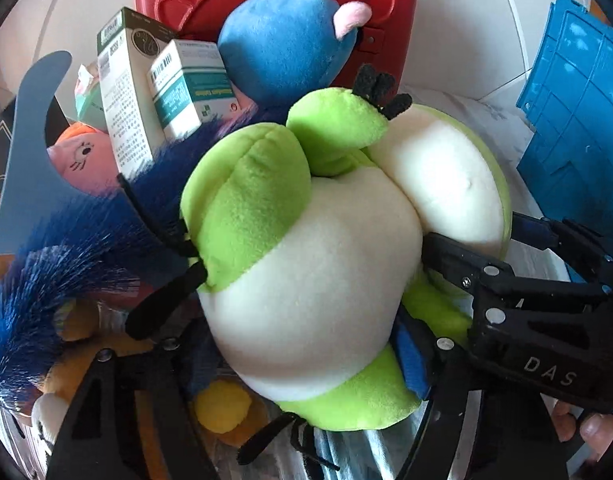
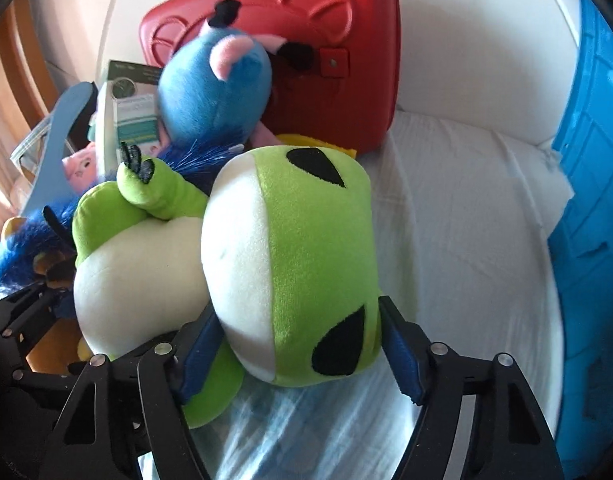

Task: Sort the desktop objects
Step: 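Grasp the green frog plush with both grippers from either side, then lift the green frog plush with both grippers and carry it over the bin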

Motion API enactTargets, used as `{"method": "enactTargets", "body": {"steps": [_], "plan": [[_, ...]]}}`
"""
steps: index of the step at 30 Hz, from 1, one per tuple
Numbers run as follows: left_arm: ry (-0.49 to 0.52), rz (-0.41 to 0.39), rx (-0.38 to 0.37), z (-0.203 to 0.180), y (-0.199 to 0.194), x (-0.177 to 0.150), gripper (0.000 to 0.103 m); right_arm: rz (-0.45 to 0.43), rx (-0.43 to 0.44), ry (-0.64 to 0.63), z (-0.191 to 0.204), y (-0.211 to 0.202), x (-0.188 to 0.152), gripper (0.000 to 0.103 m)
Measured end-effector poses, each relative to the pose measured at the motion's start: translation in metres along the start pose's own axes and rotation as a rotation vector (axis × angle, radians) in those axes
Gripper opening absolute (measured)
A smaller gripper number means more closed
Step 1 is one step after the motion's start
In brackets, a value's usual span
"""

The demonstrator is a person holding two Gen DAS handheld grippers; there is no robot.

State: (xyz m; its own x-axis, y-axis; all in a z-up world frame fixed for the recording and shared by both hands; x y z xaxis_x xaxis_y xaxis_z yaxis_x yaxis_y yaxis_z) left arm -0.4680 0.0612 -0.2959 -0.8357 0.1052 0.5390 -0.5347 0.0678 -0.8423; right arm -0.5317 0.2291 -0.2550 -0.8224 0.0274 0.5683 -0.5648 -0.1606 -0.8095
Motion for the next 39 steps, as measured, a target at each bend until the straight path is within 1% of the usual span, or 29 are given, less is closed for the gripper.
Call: {"method": "enactTargets", "body": {"steps": [4,8,12,14,16,18,23,28,31,37,39], "plan": [[0.02,-0.073,0.002,-0.008,-0.045,0.006,0.073,-0.057,-0.003,0.002,0.009,-0.037,0.002,0.073],[0.038,-0.165,0.01,-0.018,-0.101,0.009,0.073,-0.14,-0.015,-0.01,0.019,-0.094,0.006,0.073],[0.054,-0.249,0.012,-0.031,-0.156,0.012,0.073,-0.228,-0.021,-0.014,0.038,-0.156,0.009,0.073],[0.065,-0.287,0.011,-0.034,-0.182,0.01,0.073,-0.264,-0.03,-0.016,0.049,-0.173,0.01,0.073],[0.078,-0.321,0.004,-0.04,-0.206,0.006,0.073,-0.301,-0.042,-0.016,0.053,-0.201,0.006,0.073],[0.095,-0.353,-0.003,-0.039,-0.228,0.001,0.073,-0.336,-0.055,-0.011,0.054,-0.227,0.001,0.073],[0.138,-0.428,-0.031,-0.064,-0.28,-0.011,0.073,-0.407,-0.093,0.004,0.051,-0.29,-0.016,0.073],[0.186,-0.486,-0.071,-0.105,-0.31,-0.013,0.073,-0.471,-0.145,0.021,0.033,-0.353,-0.034,0.073],[0.216,-0.514,-0.094,-0.13,-0.326,-0.014,0.073,-0.503,-0.173,0.035,0.019,-0.381,-0.046,0.073],[0.268,-0.551,-0.143,-0.177,-0.339,-0.007,0.073,-0.553,-0.231,0.076,-0.023,-0.428,-0.066,0.073],[0.287,-0.564,-0.158,-0.2,-0.345,-0.005,0.073,-0.569,-0.249,0.087,-0.04,-0.445,-0.076,0.073]]}}
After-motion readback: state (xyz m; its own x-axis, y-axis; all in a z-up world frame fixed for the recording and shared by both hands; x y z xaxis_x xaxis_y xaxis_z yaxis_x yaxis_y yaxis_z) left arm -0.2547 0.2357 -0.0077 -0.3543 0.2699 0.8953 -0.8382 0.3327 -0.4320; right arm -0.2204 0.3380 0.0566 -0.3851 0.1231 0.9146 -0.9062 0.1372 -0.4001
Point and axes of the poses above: each gripper's, at about its wrist camera, not at the fingertips, and y roughly the way its jaws point, z to its left, x to its top, the point moved 8 cm from there along y, roughly the way its jaws point, and after that the axes turned 6 degrees about y, right-handed, at the moved point
